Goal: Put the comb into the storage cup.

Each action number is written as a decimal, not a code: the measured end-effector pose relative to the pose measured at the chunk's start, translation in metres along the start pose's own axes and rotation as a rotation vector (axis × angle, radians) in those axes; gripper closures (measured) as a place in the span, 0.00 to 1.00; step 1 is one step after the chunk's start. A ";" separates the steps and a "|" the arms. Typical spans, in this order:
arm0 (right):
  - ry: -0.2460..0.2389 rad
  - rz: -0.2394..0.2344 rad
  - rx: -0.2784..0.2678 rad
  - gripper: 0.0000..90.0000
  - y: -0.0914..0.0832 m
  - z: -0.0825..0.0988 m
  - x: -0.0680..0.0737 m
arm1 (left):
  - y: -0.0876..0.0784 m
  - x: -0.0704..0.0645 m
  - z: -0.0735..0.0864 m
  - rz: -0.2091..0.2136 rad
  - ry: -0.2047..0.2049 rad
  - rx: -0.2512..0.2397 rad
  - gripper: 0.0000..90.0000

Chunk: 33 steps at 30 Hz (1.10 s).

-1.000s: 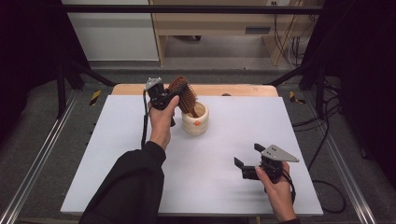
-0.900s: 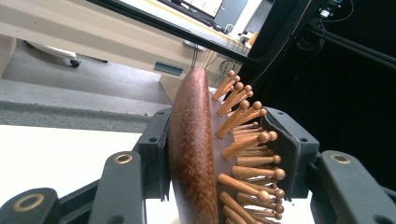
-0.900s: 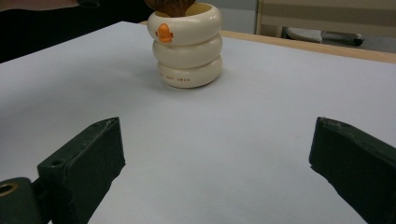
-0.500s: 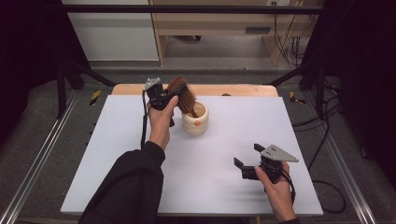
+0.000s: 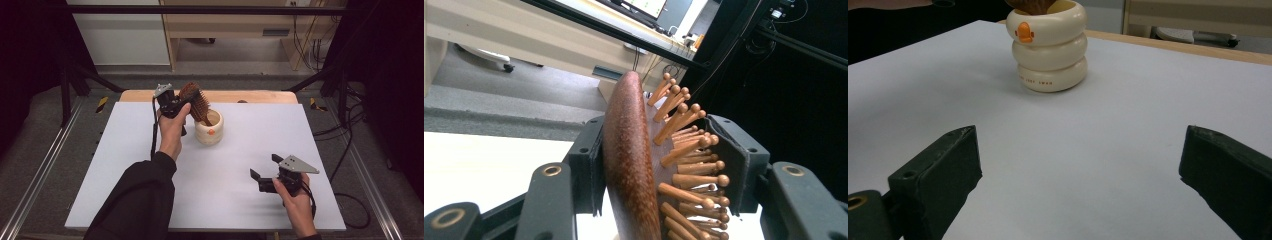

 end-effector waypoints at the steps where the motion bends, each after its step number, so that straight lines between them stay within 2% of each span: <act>1: -0.002 0.000 0.000 0.04 0.000 0.000 0.000 | 0.000 0.000 0.000 -0.001 -0.001 0.000 0.50; 12: -0.001 -0.001 0.000 0.04 0.000 0.000 0.000 | 0.001 -0.001 0.001 -0.006 -0.001 -0.006 0.48; 33: -0.006 -0.003 0.001 0.04 0.000 0.000 0.000 | 0.001 -0.002 0.001 0.019 -0.011 -0.014 0.35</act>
Point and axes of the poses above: each handheld gripper's, and its own axes: y roughly forward along the jaws, z roughly out of its underside, x roughly to its left, the point moved 1 cm from there along y, roughly forward along the jaws, and after that the axes turned 5 degrees about -z, right-handed, at the moved point
